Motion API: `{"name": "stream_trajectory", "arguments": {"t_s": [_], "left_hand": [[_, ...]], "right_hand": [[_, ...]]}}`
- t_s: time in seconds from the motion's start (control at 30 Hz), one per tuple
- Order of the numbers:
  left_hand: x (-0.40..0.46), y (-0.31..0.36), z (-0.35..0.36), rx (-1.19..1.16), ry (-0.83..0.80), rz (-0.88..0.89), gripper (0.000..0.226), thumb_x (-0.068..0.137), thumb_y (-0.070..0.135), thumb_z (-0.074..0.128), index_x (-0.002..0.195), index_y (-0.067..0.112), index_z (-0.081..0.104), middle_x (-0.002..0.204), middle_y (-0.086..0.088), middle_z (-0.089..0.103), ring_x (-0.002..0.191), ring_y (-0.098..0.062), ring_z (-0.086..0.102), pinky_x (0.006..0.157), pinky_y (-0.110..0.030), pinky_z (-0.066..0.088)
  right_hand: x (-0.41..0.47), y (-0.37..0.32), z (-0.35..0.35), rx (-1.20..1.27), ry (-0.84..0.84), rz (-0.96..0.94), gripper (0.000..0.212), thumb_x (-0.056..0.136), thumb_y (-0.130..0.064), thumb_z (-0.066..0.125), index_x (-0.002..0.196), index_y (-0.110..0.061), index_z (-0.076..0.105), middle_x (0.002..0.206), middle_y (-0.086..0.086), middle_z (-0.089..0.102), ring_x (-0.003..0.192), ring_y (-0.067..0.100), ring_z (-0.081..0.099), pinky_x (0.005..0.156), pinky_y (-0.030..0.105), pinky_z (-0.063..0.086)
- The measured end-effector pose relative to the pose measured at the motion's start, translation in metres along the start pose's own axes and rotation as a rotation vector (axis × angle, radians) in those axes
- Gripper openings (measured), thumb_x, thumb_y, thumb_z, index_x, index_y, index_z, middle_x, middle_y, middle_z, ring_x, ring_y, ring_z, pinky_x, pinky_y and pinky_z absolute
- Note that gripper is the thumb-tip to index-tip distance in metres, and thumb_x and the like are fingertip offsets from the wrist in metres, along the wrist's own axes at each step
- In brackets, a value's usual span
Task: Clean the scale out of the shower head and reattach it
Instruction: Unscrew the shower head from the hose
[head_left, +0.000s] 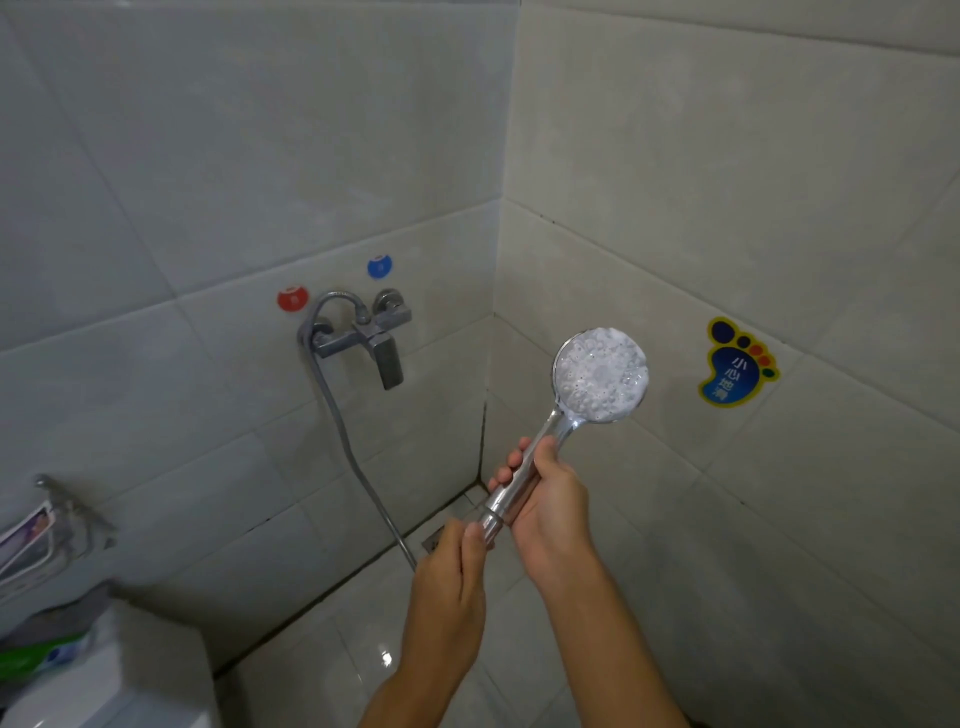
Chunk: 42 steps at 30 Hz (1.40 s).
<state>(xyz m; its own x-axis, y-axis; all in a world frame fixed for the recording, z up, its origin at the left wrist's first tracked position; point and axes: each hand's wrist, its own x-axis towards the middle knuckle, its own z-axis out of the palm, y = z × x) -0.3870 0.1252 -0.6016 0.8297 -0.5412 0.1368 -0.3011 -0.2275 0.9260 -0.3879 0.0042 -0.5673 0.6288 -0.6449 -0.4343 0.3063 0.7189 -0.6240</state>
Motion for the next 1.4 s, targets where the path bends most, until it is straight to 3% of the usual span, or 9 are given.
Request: {"name": "stream_trajectory", "arguments": {"t_s": [0.07,0.17,0.37,0.53,0.67,0.83,1.03,1.2,1.4], "left_hand": [[-0.0009,-0.0024,0.0003,-0.054,-0.024,-0.033,0.009,0.092,0.036,0.052,0.09,0.028,0.048,0.057,0.01,0.052,0.048,-0.004,0.044,0.046,-0.017,0.034],[-0.0018,-0.0088,-0.0008,-0.036,-0.029,-0.025,0.02,0.089,0.019,0.063,0.094,0.029,0.047,0.059,0.005,0.05,0.05,-0.003,0.045,0.049,-0.016,0.036],[-0.0037,-0.0082,-0.0004,0.013,-0.043,-0.012,0.009,0.093,0.029,0.056,0.087,0.026,0.051,0.055,0.012,0.05,0.048,-0.004,0.042,0.046,-0.016,0.031],[-0.003,-0.0027,-0.0011,0.021,-0.022,-0.008,0.029,0.091,0.044,0.041,0.075,0.023,0.051,0.049,0.008,0.044,0.045,-0.006,0.041,0.044,-0.018,0.028],[-0.0042,-0.0064,-0.0008,-0.098,-0.054,-0.071,0.022,0.086,0.028,0.066,0.096,0.032,0.046,0.06,-0.009,0.055,0.049,-0.006,0.044,0.047,-0.025,0.035],[-0.0042,-0.0081,-0.0011,-0.024,-0.04,-0.021,0.012,0.091,0.03,0.06,0.086,0.026,0.05,0.056,0.005,0.051,0.048,-0.004,0.043,0.047,-0.019,0.033],[-0.0038,-0.0061,-0.0012,0.024,-0.022,-0.022,0.038,0.087,0.053,0.035,0.075,0.021,0.051,0.05,0.006,0.044,0.046,-0.007,0.041,0.045,-0.022,0.029],[-0.0032,-0.0074,0.0003,-0.045,-0.042,-0.064,0.022,0.086,0.026,0.066,0.097,0.031,0.047,0.069,-0.002,0.062,0.053,-0.01,0.054,0.05,-0.025,0.044],[-0.0044,-0.0046,0.0004,-0.001,-0.07,-0.051,0.014,0.091,0.022,0.06,0.085,0.024,0.048,0.057,0.015,0.054,0.048,-0.004,0.044,0.046,-0.015,0.033]], "right_hand": [[-0.0003,-0.0002,-0.0009,-0.003,0.001,0.002,0.027,0.103,-0.03,0.04,0.092,-0.01,0.054,0.069,0.002,0.053,0.054,0.014,0.051,0.062,0.032,0.045],[-0.0014,-0.0002,-0.0016,-0.005,0.001,0.007,0.027,0.103,-0.03,0.04,0.092,-0.01,0.053,0.069,0.002,0.053,0.056,0.014,0.05,0.062,0.032,0.045],[-0.0032,-0.0003,-0.0035,-0.009,-0.004,0.003,0.026,0.103,-0.031,0.041,0.094,-0.01,0.054,0.069,0.002,0.054,0.055,0.014,0.052,0.062,0.032,0.047],[-0.0044,0.0007,-0.0008,-0.005,0.005,0.002,0.027,0.103,-0.03,0.04,0.09,-0.01,0.053,0.068,0.003,0.052,0.055,0.015,0.049,0.062,0.032,0.045],[-0.0052,0.0008,-0.0013,0.0,0.007,-0.003,0.027,0.103,-0.029,0.04,0.089,-0.01,0.053,0.066,0.002,0.052,0.052,0.014,0.049,0.06,0.031,0.044],[-0.004,0.0006,-0.0038,-0.005,0.01,0.012,0.026,0.103,-0.029,0.04,0.091,-0.01,0.052,0.067,0.002,0.052,0.053,0.014,0.05,0.061,0.032,0.045],[-0.0054,0.0011,-0.0042,-0.02,0.01,0.017,0.027,0.103,-0.03,0.04,0.091,-0.01,0.053,0.068,0.002,0.052,0.056,0.015,0.05,0.061,0.031,0.045],[-0.0032,0.0001,-0.0032,-0.012,0.03,0.019,0.026,0.103,-0.03,0.041,0.092,-0.01,0.053,0.068,0.002,0.053,0.053,0.014,0.05,0.06,0.031,0.045],[-0.0053,-0.0018,-0.0036,-0.041,0.019,0.002,0.026,0.103,-0.03,0.041,0.092,-0.01,0.054,0.07,0.002,0.053,0.055,0.014,0.051,0.063,0.031,0.046]]}}
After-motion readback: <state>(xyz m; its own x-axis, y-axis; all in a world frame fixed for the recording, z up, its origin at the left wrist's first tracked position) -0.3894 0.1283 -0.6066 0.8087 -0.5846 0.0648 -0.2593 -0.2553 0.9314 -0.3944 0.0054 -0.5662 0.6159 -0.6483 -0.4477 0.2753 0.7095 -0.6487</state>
